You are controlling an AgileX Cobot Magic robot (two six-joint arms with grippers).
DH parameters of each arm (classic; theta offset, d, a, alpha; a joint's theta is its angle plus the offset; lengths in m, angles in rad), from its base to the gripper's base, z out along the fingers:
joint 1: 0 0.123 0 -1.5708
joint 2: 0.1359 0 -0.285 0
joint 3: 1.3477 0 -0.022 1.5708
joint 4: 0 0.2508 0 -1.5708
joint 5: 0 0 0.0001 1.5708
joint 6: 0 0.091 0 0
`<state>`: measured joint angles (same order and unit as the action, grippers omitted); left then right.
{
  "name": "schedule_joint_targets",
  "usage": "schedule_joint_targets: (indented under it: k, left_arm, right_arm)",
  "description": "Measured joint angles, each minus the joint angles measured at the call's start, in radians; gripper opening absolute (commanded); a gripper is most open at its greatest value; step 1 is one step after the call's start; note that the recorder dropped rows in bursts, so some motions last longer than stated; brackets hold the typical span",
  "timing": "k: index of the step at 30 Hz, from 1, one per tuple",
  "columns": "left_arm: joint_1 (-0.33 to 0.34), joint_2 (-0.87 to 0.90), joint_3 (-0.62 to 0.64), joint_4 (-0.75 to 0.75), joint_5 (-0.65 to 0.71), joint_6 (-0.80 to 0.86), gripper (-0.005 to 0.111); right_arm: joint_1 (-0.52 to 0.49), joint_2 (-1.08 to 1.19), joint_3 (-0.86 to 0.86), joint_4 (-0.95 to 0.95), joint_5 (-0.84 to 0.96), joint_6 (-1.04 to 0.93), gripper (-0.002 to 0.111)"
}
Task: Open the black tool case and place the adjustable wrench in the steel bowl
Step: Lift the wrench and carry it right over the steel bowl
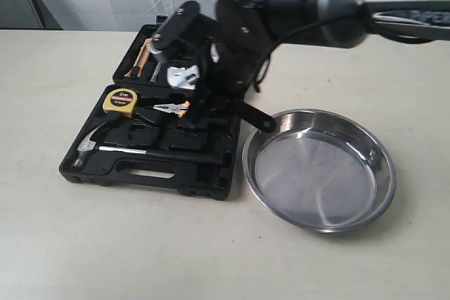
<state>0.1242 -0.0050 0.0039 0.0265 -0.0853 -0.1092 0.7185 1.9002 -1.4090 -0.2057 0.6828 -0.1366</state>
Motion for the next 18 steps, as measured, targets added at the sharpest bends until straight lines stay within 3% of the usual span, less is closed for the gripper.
schedule_joint_targets:
  k: [8, 15, 17, 18]
  left_arm:
    - [0.0, 0.0, 0.0, 0.0, 0.0, 0.0, 0.0]
    - [0.0, 0.0, 0.0, 0.0, 0.0, 0.0, 0.0]
    - [0.0, 0.0, 0.0, 0.0, 0.0, 0.0, 0.0]
    - [0.0, 0.0, 0.0, 0.0, 0.0, 0.0, 0.0]
  right_arm:
    - [-0.238, -0.164, 0.337, 0.054, -0.091, 0.062, 0.0]
    - [-0.276, -0.11, 0.4, 0.129, -0.102, 0.065, 0.0]
    - [-0.276, -0.073, 0.4, 0.129, -0.094, 0.065, 0.009]
    - [-0.276, -0.058, 0.4, 0.13, -0.092, 0.065, 0.019]
